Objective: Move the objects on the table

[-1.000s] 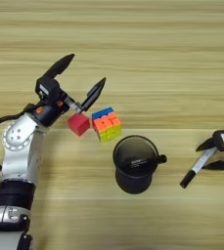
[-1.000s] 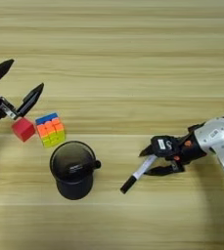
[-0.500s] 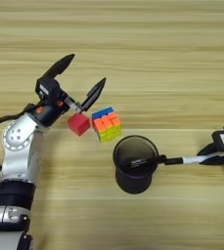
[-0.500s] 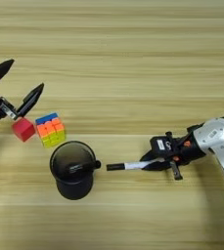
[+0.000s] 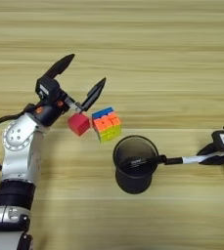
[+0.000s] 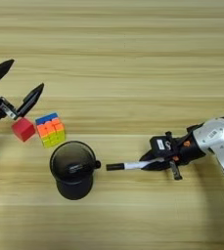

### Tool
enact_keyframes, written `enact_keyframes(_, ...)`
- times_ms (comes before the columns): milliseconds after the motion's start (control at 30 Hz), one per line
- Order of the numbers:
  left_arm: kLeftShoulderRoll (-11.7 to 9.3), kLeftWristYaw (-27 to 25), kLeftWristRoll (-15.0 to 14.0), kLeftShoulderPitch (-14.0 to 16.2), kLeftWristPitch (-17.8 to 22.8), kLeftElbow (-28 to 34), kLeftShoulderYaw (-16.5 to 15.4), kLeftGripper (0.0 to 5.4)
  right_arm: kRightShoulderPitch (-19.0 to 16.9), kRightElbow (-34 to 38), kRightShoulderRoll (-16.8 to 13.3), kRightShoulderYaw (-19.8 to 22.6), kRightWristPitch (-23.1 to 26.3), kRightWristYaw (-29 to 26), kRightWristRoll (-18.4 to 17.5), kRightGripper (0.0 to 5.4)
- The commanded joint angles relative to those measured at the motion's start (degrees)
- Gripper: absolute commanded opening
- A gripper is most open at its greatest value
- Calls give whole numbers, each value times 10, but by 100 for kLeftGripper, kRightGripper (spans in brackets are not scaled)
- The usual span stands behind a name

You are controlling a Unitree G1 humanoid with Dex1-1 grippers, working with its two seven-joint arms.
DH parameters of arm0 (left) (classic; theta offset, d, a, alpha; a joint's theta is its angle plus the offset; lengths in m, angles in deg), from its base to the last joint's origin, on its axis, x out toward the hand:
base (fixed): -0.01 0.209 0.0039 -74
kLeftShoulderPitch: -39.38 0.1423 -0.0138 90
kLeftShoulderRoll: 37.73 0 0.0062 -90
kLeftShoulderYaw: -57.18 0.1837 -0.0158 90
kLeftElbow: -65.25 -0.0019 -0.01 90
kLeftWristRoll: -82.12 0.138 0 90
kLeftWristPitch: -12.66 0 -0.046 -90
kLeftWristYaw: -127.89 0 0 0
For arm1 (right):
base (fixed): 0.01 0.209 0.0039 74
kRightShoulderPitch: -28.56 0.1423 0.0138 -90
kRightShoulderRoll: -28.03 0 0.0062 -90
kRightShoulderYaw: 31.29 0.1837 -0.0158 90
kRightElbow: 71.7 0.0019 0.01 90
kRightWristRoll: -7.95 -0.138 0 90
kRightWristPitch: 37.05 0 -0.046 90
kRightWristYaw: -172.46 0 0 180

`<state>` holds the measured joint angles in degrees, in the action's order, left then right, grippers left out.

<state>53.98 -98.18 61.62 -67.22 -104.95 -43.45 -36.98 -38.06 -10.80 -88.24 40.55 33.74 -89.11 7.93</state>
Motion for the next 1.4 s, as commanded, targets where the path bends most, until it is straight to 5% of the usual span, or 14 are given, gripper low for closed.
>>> enact_keyframes(33,-3,0,5,-4,2,-1,2,540,4,48,-4,25,21,-7,-38,75)
enact_keyframes(300,1,2,7,-4,-1,-6,4,540,5,157,-25,56,69,-15,-87,74)
enact_keyframes(733,4,6,9,-3,-4,-7,7,540,18,288,-64,80,112,-21,-113,74)
enact_keyframes(900,6,8,10,-4,-5,-8,9,540,23,343,-72,63,114,-19,-89,74)
enact_keyframes(1400,12,16,12,1,-6,-3,15,540,112,420,-61,-12,139,-6,22,74)
